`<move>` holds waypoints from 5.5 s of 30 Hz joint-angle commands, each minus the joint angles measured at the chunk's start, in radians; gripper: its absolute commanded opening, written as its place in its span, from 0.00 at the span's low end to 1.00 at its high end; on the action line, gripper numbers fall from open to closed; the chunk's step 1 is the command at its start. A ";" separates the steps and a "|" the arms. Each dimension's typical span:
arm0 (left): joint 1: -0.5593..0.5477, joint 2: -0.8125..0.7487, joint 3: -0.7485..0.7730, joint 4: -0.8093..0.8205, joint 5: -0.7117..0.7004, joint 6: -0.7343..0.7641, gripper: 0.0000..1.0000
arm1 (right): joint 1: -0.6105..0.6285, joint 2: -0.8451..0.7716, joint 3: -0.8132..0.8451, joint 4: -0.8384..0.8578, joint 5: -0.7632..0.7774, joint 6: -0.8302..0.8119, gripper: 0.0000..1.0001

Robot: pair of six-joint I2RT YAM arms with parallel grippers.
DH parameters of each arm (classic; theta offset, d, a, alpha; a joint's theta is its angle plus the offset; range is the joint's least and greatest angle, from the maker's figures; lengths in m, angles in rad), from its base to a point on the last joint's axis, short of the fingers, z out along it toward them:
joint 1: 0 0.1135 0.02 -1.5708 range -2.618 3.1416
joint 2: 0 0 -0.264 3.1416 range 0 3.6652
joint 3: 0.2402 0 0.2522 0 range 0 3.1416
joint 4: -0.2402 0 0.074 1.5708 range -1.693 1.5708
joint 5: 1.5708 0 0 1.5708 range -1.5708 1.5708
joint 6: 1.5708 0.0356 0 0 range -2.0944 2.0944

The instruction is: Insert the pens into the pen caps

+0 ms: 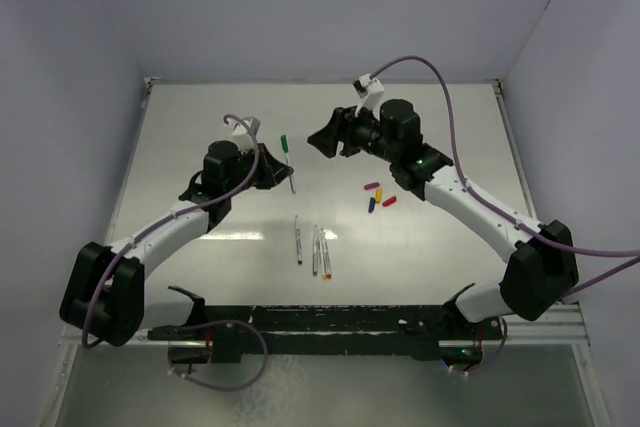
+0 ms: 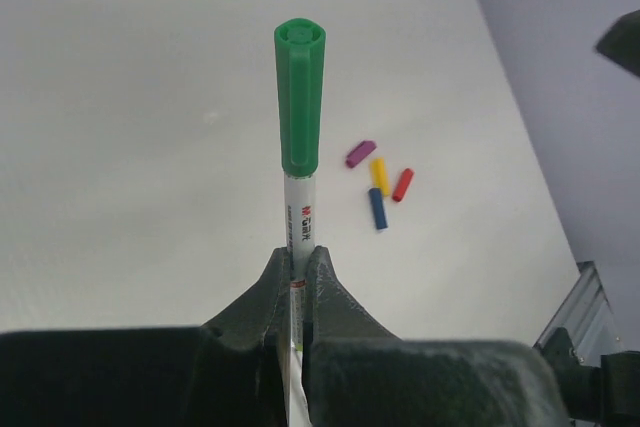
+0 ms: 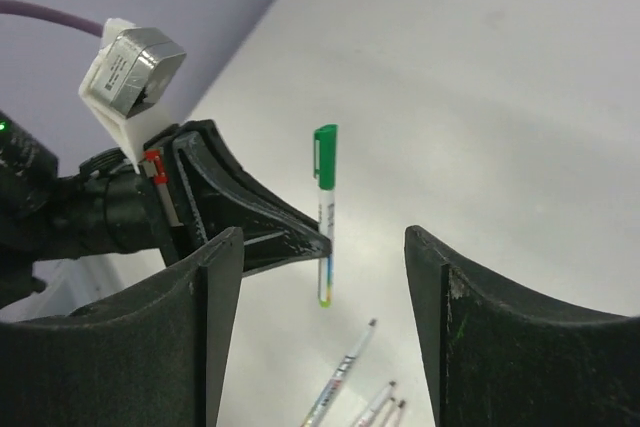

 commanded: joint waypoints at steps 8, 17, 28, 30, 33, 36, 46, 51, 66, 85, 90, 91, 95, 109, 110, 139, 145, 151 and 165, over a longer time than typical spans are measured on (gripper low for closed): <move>0.007 0.291 0.252 -0.286 -0.146 0.100 0.00 | -0.017 -0.002 0.155 -0.293 0.294 -0.080 0.58; 0.040 0.471 0.383 -0.391 -0.195 0.125 0.00 | -0.034 -0.115 0.007 -0.126 0.447 -0.187 0.39; 0.045 0.613 0.544 -0.506 -0.257 0.170 0.00 | -0.061 -0.116 -0.005 -0.204 0.395 -0.199 0.42; 0.045 0.633 0.558 -0.512 -0.266 0.174 0.01 | -0.063 -0.105 0.011 -0.241 0.416 -0.197 0.40; 0.045 0.661 0.584 -0.530 -0.278 0.174 0.03 | -0.064 -0.067 0.047 -0.306 0.420 -0.191 0.44; 0.045 0.689 0.606 -0.547 -0.285 0.174 0.05 | -0.066 -0.037 0.059 -0.330 0.405 -0.182 0.52; 0.045 0.733 0.625 -0.554 -0.295 0.173 0.18 | -0.069 -0.042 0.016 -0.280 0.409 -0.134 0.86; 0.044 0.727 0.624 -0.541 -0.291 0.175 0.24 | -0.070 -0.037 0.010 -0.282 0.415 -0.134 0.86; 0.044 0.529 0.567 -0.527 -0.255 0.175 0.29 | -0.108 -0.029 0.011 -0.321 0.465 -0.052 0.77; -0.364 0.210 0.201 -0.654 -0.354 0.040 0.30 | -0.219 -0.142 -0.200 -0.275 0.488 0.024 0.65; -0.419 0.217 0.216 -0.694 -0.396 0.019 0.30 | -0.219 -0.193 -0.258 -0.246 0.483 0.031 0.63; -0.424 0.223 0.219 -0.703 -0.407 0.015 0.30 | -0.219 -0.201 -0.264 -0.244 0.480 0.032 0.63; -0.430 0.249 0.232 -0.734 -0.443 -0.009 0.31 | -0.219 -0.220 -0.281 -0.232 0.459 0.032 0.61; -0.437 0.333 0.279 -0.751 -0.447 -0.033 0.44 | -0.219 -0.221 -0.289 -0.212 0.416 0.030 0.57; -0.438 0.337 0.281 -0.749 -0.447 -0.031 0.44 | -0.219 -0.218 -0.288 -0.211 0.414 0.030 0.57; -0.438 0.412 0.274 -0.904 -0.517 -0.023 0.35 | -0.219 -0.209 -0.292 -0.190 0.372 0.036 0.52; -0.438 0.455 0.286 -0.903 -0.515 -0.022 0.33 | -0.219 -0.221 -0.298 -0.195 0.374 0.037 0.52; -0.438 0.490 0.296 -0.893 -0.495 -0.018 0.29 | -0.219 -0.229 -0.301 -0.205 0.376 0.036 0.52; -0.438 0.515 0.280 -0.887 -0.446 -0.008 0.04 | -0.219 -0.204 -0.268 -0.304 0.412 0.050 0.51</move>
